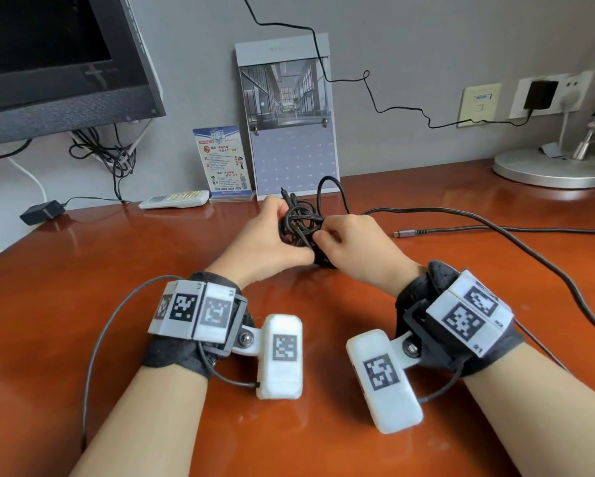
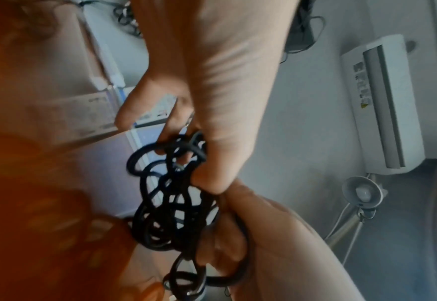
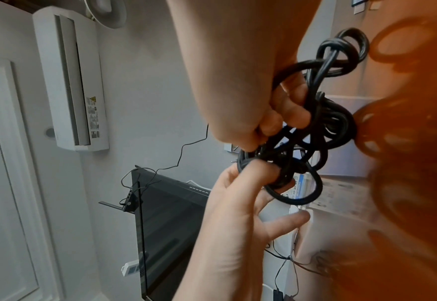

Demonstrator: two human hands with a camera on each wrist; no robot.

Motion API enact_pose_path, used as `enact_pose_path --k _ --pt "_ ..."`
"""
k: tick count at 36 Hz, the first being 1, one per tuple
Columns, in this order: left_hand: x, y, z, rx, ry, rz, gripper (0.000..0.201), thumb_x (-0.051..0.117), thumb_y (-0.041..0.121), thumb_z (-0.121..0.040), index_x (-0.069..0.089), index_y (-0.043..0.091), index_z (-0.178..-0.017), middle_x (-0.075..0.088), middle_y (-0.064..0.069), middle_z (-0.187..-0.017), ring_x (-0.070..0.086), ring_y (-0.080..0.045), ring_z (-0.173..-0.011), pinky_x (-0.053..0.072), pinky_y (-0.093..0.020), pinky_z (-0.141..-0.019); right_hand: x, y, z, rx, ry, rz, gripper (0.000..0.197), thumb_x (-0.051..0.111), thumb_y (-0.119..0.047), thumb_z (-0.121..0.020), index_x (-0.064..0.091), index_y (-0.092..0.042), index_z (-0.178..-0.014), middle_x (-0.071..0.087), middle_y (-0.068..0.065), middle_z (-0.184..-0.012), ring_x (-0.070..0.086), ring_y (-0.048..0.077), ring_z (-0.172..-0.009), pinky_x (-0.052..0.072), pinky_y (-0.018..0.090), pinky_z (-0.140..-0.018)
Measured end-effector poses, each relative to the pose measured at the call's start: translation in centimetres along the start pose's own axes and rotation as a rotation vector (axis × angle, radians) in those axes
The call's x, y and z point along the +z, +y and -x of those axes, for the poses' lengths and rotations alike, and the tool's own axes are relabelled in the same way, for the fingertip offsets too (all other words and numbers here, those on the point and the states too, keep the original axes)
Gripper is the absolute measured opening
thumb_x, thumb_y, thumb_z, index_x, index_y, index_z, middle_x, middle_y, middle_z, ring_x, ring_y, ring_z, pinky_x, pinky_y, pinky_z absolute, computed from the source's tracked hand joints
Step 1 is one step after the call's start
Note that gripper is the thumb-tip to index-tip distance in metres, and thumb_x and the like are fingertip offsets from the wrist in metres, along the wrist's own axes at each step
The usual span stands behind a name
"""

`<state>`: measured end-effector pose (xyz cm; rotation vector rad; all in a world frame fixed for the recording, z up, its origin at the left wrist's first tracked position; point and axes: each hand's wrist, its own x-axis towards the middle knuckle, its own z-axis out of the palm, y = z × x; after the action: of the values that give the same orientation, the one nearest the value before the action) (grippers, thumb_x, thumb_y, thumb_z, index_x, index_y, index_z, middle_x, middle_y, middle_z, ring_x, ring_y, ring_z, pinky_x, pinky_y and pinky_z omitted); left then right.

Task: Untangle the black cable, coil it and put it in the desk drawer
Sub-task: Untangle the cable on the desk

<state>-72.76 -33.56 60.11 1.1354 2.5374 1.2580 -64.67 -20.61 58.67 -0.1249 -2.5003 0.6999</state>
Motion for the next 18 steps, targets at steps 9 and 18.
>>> enact_pose_path --k 9,18 --pt "0.5 -0.7 -0.5 0.053 0.233 -0.088 0.017 0.065 0.02 -0.077 0.051 0.022 -0.086 0.067 0.001 -0.074 0.061 -0.023 -0.076 0.05 -0.033 -0.065 -0.3 -0.2 0.0 0.032 -0.027 -0.105 0.04 0.049 -0.02 -0.094 0.04 -0.019 -0.054 0.042 -0.003 -0.052 0.038 0.011 -0.051 0.03 0.018 -0.05" --pt "-0.2 -1.2 -0.8 -0.077 0.304 0.146 0.018 0.061 0.002 -0.082 0.058 0.02 -0.079 0.07 -0.011 -0.08 0.068 -0.025 -0.069 0.052 -0.026 -0.044 -1.2 -0.6 0.4 0.004 -0.182 -0.232 0.046 0.054 -0.014 -0.089 0.032 -0.014 -0.049 0.033 0.002 -0.051 0.026 0.01 -0.046 0.025 0.018 -0.044"
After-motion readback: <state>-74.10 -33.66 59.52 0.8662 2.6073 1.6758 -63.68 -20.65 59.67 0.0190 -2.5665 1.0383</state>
